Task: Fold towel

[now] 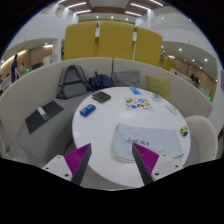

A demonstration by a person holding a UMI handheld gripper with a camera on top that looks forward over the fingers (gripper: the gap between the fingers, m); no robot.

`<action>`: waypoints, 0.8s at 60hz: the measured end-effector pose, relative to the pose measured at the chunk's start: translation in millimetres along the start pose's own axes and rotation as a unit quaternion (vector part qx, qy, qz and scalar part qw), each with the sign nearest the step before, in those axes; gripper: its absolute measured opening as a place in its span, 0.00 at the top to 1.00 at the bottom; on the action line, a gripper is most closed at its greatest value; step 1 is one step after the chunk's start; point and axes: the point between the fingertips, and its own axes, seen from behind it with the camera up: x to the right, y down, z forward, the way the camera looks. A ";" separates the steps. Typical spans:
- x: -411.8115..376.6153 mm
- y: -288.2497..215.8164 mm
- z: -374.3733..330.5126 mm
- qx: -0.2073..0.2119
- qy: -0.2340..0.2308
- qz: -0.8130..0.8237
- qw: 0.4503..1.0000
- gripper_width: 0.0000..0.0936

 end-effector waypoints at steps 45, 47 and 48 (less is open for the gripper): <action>22.4 41.2 176.0 -0.114 -0.021 -0.001 0.993 0.97; 24.9 33.3 171.9 -0.109 -0.034 -0.001 0.993 0.97; 27.5 27.2 169.1 -0.102 -0.038 -0.003 0.994 0.97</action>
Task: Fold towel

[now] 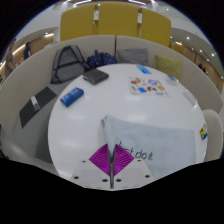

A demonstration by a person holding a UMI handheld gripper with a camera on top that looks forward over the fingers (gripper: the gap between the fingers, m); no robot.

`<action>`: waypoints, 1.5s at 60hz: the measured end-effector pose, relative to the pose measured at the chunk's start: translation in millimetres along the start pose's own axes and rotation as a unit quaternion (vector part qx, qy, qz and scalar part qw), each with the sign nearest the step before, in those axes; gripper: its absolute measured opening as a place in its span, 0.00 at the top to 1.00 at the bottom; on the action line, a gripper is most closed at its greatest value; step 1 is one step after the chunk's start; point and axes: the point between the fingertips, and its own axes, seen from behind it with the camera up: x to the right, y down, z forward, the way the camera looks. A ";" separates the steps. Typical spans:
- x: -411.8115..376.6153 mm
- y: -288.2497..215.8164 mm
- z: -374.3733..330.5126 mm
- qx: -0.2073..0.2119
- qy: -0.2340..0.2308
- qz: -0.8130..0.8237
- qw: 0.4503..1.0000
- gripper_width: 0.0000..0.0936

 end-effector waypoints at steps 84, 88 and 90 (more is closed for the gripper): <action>251.5 37.3 -346.8 0.018 0.068 0.072 0.995 0.07; 260.1 35.0 -354.2 0.027 0.086 0.063 0.994 0.07; 262.7 34.2 -355.0 0.028 0.090 0.059 0.994 0.07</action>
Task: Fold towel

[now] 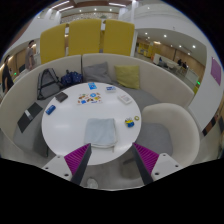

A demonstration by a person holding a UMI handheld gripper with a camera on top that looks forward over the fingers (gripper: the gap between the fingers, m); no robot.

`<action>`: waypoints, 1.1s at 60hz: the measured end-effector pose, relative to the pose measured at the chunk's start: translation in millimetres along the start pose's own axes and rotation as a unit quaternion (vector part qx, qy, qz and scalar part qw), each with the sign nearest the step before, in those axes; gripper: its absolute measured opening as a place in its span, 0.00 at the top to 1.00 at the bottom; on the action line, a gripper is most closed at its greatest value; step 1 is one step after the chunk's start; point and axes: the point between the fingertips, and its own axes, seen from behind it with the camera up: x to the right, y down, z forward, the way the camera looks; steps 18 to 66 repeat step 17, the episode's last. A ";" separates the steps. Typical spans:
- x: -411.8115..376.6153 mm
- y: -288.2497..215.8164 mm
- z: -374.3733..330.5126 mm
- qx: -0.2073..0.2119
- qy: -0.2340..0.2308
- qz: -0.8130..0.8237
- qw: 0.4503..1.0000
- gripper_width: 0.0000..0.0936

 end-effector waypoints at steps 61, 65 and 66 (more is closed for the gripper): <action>-17.4 8.2 3.6 -0.013 -0.023 0.002 1.000 0.07; -17.4 8.2 3.6 -0.013 -0.023 0.002 1.000 0.07; -17.4 8.2 3.6 -0.013 -0.023 0.002 1.000 0.07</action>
